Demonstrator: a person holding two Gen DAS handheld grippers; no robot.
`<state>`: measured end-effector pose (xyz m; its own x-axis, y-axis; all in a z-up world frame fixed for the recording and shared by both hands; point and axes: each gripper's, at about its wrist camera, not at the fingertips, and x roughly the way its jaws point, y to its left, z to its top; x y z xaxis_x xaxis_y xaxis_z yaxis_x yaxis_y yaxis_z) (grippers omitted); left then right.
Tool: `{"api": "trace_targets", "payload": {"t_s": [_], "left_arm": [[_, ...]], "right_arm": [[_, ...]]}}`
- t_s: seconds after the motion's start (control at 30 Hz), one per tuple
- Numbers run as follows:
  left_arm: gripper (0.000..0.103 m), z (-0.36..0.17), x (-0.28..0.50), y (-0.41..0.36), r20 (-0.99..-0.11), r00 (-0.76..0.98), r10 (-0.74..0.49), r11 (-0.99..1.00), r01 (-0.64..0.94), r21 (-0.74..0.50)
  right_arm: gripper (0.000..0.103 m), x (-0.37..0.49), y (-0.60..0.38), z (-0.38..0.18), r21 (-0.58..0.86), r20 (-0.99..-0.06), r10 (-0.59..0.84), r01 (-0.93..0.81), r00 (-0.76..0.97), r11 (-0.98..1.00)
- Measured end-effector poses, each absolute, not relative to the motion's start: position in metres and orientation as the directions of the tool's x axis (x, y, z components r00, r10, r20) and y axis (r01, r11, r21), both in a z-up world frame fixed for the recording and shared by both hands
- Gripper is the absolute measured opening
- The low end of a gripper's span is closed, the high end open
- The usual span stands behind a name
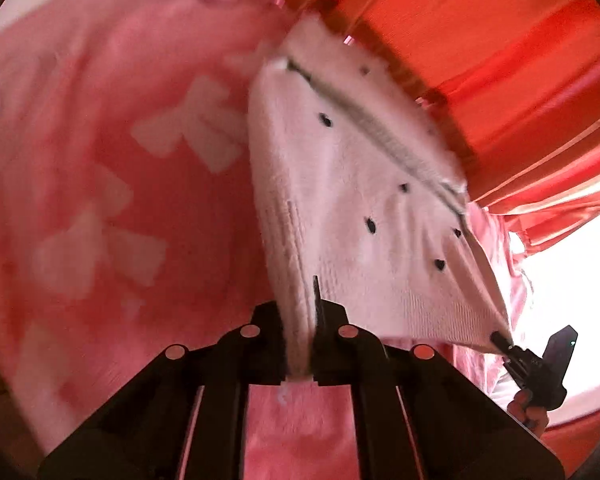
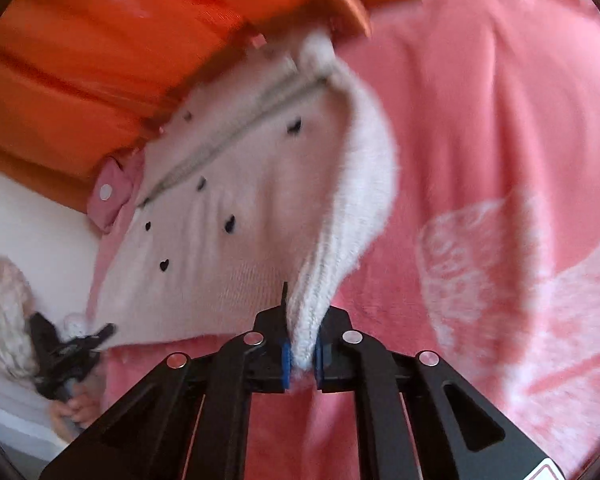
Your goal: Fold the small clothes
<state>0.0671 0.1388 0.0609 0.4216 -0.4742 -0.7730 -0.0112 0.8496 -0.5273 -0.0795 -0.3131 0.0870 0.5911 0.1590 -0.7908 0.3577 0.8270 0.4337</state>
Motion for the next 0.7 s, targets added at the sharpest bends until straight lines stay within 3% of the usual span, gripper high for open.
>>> {"api": "trace_targets", "payload": {"t_s": [0.13,0.33,0.47,0.57,0.7], "left_arm": [[0.006,0.086,0.025,0.151,-0.757,0.452,-0.471,0.855,0.024,-0.518],[0.006,0.078,-0.073,0.158,-0.809,0.363,-0.463,0.878,0.064,-0.474],[0.006,0.081,-0.129,0.173,-0.811,0.305,-0.499,0.852,0.000,-0.524],[0.006,0.116,-0.125,0.178,-0.772,0.362,-0.522,0.830,0.008,-0.557],[0.006,0.174,-0.068,0.161,-0.709,0.517,-0.480,0.867,0.157,-0.473]], "right_arm": [[0.006,-0.133,-0.299,0.110,0.325,-0.788,0.046,0.353,0.614,0.877],[0.006,-0.228,-0.268,0.104,0.285,-0.839,0.069,0.328,0.540,0.901],[0.006,-0.290,-0.256,0.116,0.288,-0.851,0.102,0.296,0.514,0.911],[0.006,-0.296,-0.254,0.154,0.306,-0.795,0.108,0.241,0.596,0.921],[0.006,-0.243,-0.280,0.207,0.310,-0.602,0.036,0.192,0.798,0.931]]}}
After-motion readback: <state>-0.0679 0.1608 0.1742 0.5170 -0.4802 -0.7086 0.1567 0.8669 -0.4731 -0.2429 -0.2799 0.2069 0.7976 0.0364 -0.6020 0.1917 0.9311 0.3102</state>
